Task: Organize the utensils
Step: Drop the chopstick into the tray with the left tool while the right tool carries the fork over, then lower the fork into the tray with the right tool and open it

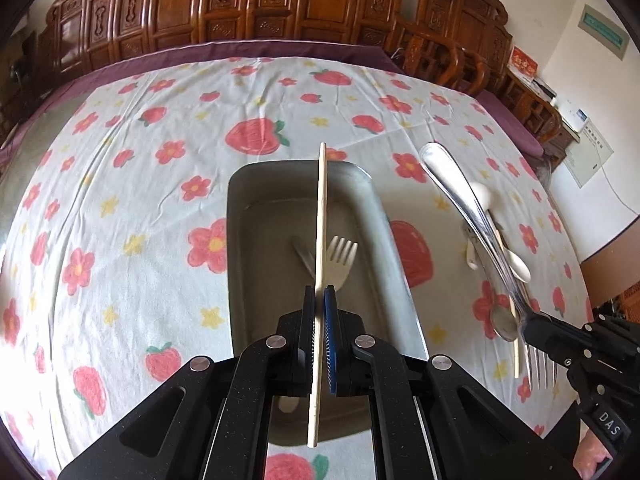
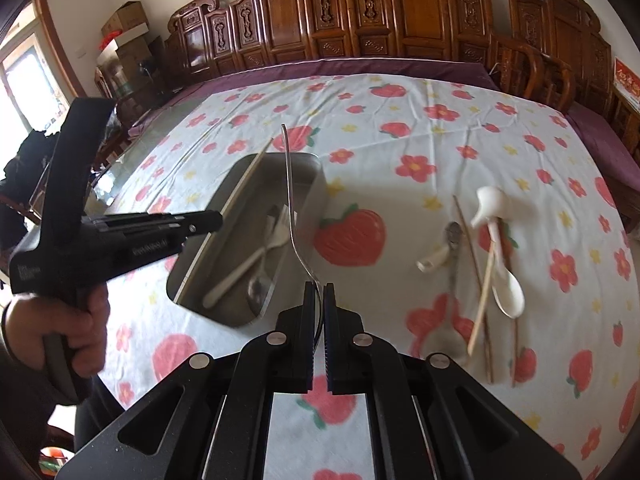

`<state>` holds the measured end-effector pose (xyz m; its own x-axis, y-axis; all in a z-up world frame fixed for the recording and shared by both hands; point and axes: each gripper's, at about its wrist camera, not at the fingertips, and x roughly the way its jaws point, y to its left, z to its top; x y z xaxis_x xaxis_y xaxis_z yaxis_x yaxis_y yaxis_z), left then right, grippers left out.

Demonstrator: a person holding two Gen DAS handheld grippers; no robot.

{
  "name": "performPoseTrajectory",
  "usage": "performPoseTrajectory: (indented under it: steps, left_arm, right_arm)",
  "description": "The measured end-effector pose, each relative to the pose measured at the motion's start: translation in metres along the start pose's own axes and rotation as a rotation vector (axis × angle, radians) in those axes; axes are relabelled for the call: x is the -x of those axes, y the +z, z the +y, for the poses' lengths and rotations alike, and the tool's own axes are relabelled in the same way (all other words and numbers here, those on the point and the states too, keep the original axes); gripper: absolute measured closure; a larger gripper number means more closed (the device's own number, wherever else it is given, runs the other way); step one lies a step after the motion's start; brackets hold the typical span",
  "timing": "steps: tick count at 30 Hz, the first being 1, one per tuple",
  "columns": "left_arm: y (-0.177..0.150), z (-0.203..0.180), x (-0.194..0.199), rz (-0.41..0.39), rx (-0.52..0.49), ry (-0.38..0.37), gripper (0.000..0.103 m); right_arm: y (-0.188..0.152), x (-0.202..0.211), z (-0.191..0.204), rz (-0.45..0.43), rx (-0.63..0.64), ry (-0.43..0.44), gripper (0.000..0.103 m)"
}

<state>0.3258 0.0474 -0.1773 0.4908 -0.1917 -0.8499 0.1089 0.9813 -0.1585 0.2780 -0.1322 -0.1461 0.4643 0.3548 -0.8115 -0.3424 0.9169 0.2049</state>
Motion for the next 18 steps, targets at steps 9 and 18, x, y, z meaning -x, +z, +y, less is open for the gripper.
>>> performPoseTrajectory:
  steps: [9, 18]
  left_arm:
    - [0.003, 0.013, 0.001, -0.015, 0.025, -0.004, 0.099]
    - [-0.009, 0.031, 0.037, -0.073, 0.029, 0.024, 0.099]
  right_arm:
    - [0.021, -0.028, 0.021, 0.025, -0.005, 0.036, 0.098]
    - [0.028, -0.065, 0.042, 0.063, -0.037, 0.064, 0.098]
